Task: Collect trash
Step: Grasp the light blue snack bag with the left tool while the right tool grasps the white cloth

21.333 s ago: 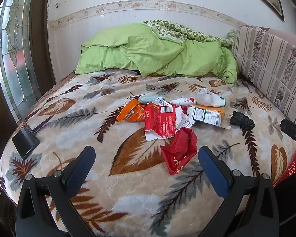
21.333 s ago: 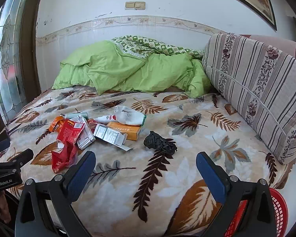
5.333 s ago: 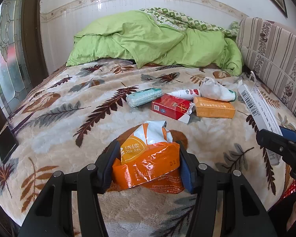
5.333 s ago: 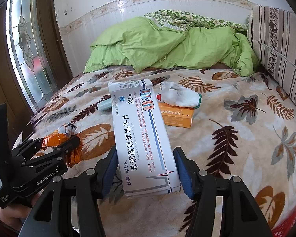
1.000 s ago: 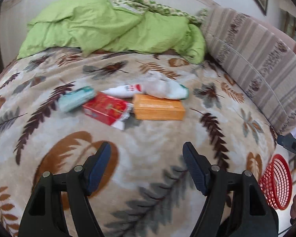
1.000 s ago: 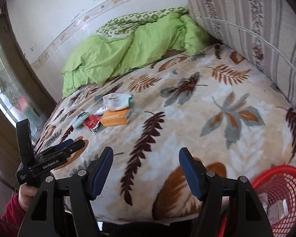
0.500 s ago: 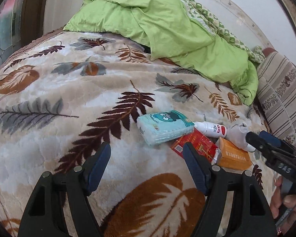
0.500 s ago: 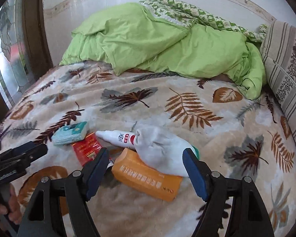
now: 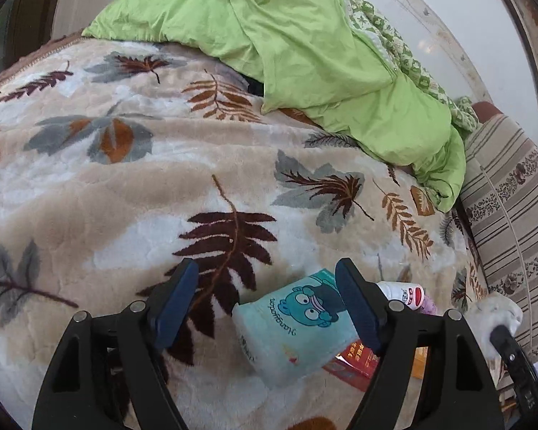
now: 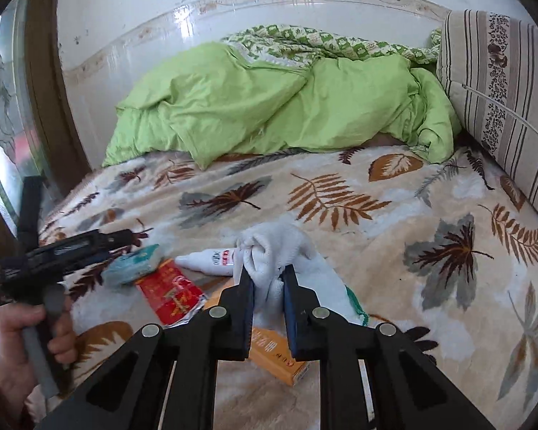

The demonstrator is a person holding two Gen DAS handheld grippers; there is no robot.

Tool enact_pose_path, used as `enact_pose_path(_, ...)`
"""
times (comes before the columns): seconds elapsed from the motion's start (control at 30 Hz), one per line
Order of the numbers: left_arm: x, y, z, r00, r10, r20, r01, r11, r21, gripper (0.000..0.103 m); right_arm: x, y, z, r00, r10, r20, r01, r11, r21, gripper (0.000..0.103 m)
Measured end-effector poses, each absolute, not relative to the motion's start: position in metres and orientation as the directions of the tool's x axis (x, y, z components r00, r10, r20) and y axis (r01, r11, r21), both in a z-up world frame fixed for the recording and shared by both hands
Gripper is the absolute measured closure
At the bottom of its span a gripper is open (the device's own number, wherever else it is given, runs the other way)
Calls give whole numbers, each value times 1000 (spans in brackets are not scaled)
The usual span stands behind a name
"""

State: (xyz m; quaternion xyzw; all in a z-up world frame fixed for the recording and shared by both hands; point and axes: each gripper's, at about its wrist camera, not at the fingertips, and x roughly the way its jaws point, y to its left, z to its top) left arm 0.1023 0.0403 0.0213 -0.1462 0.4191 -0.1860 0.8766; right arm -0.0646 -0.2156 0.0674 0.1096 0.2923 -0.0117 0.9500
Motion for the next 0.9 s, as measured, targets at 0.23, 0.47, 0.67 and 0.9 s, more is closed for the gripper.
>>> enact_pose_path(0.23,78,15,22,383,-571,-726,404,810,-424,25,-81,-235,67,840,100,-533,91,943,320,88)
enact_pose_path(0.47,23,0,31,297,-561,-773,559,758,-336,25,-83,-245,68,852,107,-512,105,923,369,88)
enact_pose_path(0.67,49,21,29,362,-567,-740,394,813,-429,25,-86,-242,70,857,100,-505,96,933,347,88)
enact_pose_path(0.9,70,8,19,377,-569,-731,305,822,-481,55,-82,-244,68,850,103,-517,97,934,345,88)
